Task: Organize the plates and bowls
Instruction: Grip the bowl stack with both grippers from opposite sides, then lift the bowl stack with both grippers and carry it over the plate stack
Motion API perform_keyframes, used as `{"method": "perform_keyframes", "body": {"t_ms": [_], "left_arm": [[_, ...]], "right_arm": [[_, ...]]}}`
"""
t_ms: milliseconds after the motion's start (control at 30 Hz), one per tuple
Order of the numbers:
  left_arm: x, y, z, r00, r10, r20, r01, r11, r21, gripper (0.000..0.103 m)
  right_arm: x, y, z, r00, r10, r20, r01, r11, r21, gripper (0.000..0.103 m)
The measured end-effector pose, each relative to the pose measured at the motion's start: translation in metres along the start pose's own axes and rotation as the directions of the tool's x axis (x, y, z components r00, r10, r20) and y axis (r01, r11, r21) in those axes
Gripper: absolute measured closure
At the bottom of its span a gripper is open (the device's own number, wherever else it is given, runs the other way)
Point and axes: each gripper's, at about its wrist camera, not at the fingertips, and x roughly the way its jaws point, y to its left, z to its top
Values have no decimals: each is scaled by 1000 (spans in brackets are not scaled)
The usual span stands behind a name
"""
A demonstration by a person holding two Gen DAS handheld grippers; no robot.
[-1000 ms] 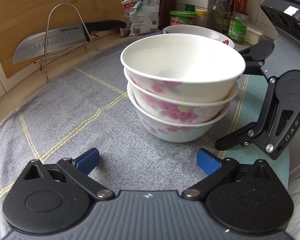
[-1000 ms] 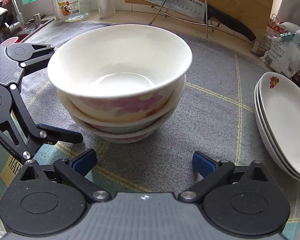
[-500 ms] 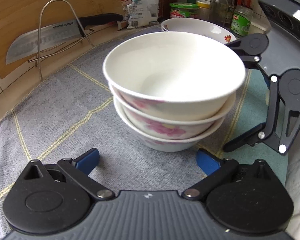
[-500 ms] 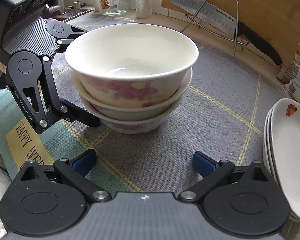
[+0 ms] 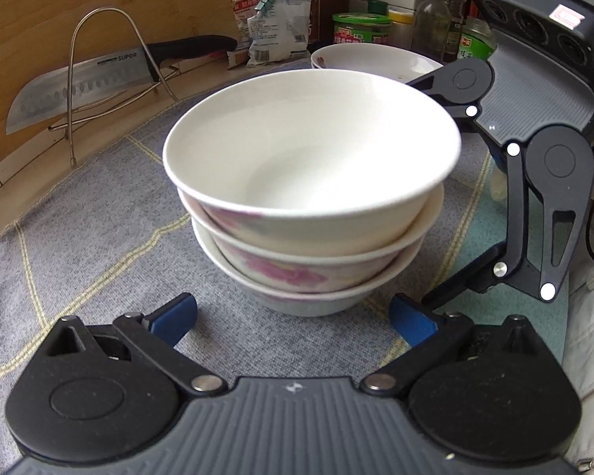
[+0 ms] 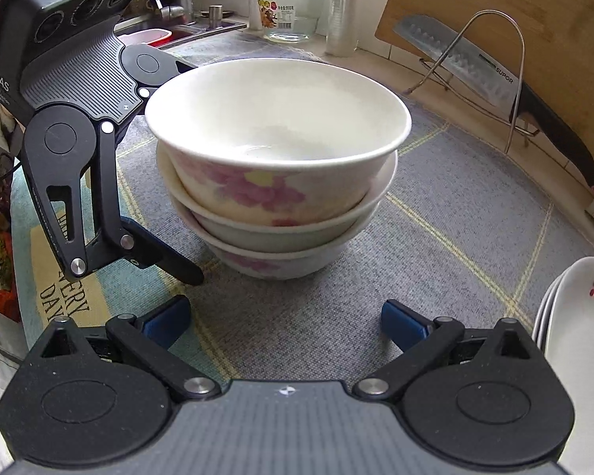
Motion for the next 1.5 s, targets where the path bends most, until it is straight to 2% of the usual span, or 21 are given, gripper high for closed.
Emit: {"method": "perform_keyframes", "body": {"t_ms": [133,233,367,433,533,800,1500], "left_arm": [[-2,-2,2,1000,-4,9,4,998,65,3],[-7,-4,3,999,-19,27,15,991,132,3],[-12,3,5,996,-70,52,62,989,135,4],[-11,6,5,996,-81,47,73,986,147,13],[-10,9,6,994,-107,33,100,981,165,20],[-12,11,11,989,-142,31,132,968,215,20],[-9,15,18,987,-162,2,157,964,212,20]], "right_arm": [[1,1,7,999,-24,-26,24,999,-23,0],[-6,4,9,999,-49,-12,48,996,-76,0],[-12,6,20,999,-34,3,34,992,-120,0],[-11,9,24,1000,-31,1,31,988,-151,1],[-10,13,29,1000,-30,-5,29,985,-173,7],[-17,12,35,1000,-30,5,31,982,-184,16],[-7,9,41,999,35,-24,-39,986,-165,16]]}}
